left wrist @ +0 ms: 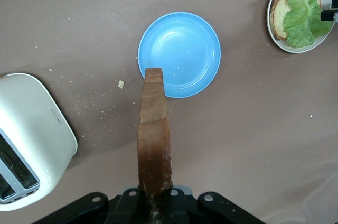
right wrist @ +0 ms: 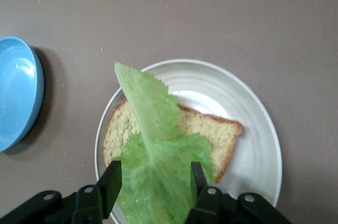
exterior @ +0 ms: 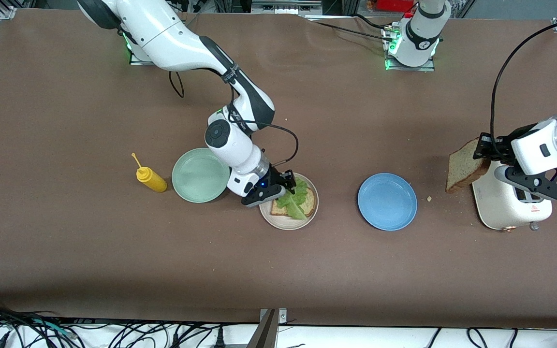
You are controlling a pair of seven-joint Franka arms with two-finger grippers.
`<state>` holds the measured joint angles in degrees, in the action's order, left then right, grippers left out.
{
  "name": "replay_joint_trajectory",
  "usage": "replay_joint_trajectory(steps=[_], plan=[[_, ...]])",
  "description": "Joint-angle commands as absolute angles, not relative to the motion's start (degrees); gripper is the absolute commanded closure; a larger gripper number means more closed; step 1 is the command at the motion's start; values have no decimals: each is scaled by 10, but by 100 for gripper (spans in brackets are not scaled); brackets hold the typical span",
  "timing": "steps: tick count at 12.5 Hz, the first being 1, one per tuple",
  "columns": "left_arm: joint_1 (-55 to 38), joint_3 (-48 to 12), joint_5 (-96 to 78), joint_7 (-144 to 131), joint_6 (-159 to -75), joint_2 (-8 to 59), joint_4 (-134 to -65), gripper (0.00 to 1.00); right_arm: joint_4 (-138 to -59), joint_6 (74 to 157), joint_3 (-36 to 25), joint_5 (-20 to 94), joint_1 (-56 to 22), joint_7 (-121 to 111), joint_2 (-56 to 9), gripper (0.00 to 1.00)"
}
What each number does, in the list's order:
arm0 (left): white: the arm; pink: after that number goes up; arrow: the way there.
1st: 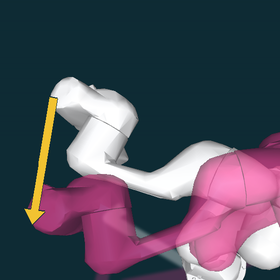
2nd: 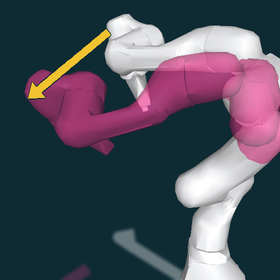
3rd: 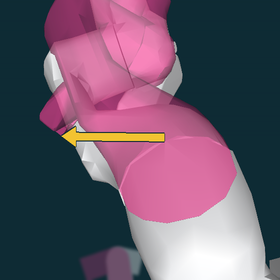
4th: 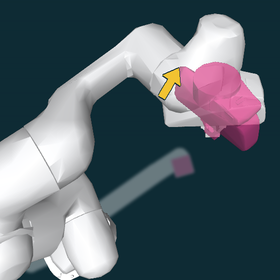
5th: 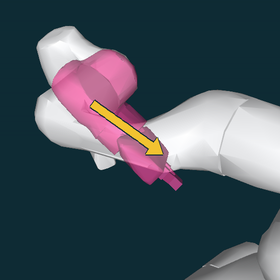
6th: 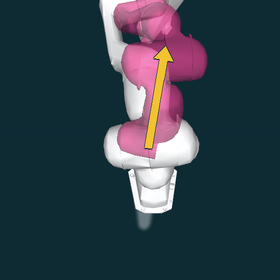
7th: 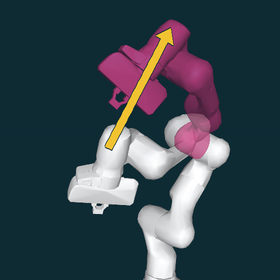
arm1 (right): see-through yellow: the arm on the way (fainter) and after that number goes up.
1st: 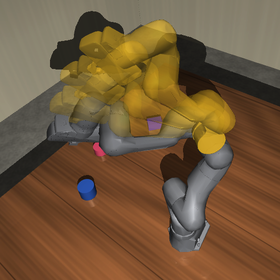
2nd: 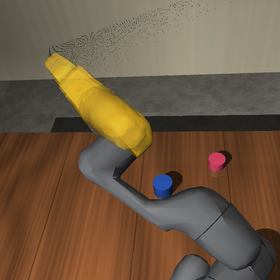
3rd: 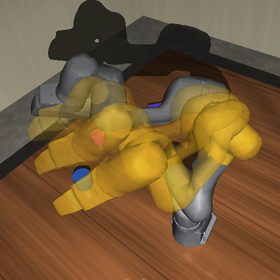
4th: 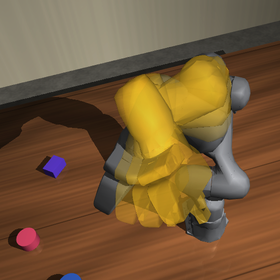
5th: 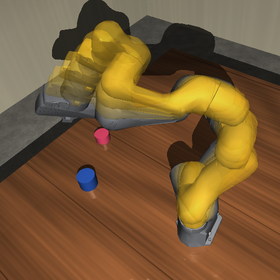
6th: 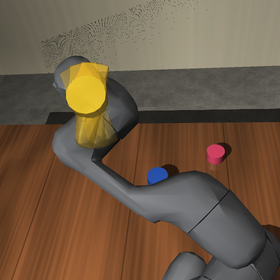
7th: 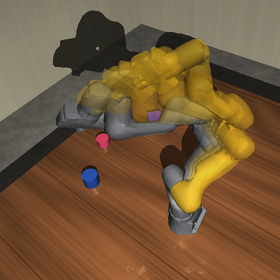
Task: Make sandwich in beige plate with both arms
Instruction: 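Lower the lettuce onto the bread and open the right gripper, then withdraw the right gripper while the left gripper carries the bread toward the plate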
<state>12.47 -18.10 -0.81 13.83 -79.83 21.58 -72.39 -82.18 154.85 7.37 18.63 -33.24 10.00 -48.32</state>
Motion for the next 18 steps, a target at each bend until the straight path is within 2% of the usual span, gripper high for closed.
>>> replay_joint_trajectory(steps=[1,4,8,14,18], plan=[[124,-184,8,132,-788,209,-720,100,-825,1522,77,190,-319,84,-463,0],[123,-185,7,131,-788,206,-721,100,-831,1408,77,154,-292,77,-416,0],[123,-186,6,128,-787,205,-721,100,-884,1348,77,134,-252,79,-351,0],[117,-189,-7,131,-772,204,-725,100,-916,1173,77,60,-163,84,-259,0],[107,-200,-116,129,-773,221,-733,100,-918,1095,76,9,-107,84,-216,0]])
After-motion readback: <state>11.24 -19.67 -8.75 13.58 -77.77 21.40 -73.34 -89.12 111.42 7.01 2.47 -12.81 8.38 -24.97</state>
